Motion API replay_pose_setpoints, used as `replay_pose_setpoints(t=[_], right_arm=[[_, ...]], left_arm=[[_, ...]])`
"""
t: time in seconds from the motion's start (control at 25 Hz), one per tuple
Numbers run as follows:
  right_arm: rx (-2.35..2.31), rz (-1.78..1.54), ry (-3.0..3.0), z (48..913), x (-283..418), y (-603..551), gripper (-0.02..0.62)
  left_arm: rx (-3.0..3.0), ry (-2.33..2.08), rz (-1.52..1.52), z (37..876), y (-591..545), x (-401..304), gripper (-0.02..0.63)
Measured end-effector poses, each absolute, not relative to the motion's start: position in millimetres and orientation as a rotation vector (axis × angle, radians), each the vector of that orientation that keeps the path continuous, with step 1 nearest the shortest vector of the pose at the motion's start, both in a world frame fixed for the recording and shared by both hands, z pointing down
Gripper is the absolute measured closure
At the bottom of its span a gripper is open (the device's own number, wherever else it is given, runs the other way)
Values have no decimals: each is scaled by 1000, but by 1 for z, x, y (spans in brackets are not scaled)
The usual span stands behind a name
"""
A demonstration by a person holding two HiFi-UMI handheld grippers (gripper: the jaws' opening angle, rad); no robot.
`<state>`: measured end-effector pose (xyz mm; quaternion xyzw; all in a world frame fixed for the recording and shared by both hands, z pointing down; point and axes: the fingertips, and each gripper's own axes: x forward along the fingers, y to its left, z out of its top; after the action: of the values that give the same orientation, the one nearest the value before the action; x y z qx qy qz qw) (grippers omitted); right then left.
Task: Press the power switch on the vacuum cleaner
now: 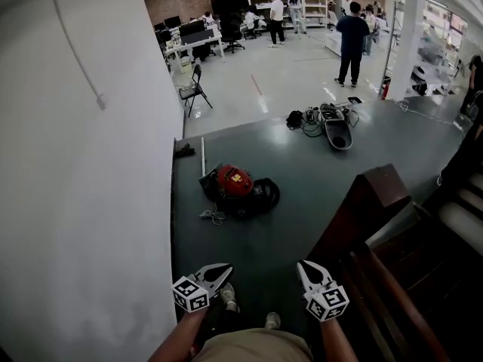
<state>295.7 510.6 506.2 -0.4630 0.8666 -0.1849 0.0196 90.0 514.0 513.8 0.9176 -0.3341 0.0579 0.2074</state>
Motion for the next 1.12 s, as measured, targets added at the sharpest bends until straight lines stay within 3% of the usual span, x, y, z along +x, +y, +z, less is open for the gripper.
replay_pose_setpoints(t=[0.24,1.12], right_arm=[[-1407,-702,2687,513,273,476,583],[-1671,-508,2682,481,127,304,586]], left_arm=[[2558,-910,145,518,469,66,600],[2616,-748,102,520,285,-72,600]])
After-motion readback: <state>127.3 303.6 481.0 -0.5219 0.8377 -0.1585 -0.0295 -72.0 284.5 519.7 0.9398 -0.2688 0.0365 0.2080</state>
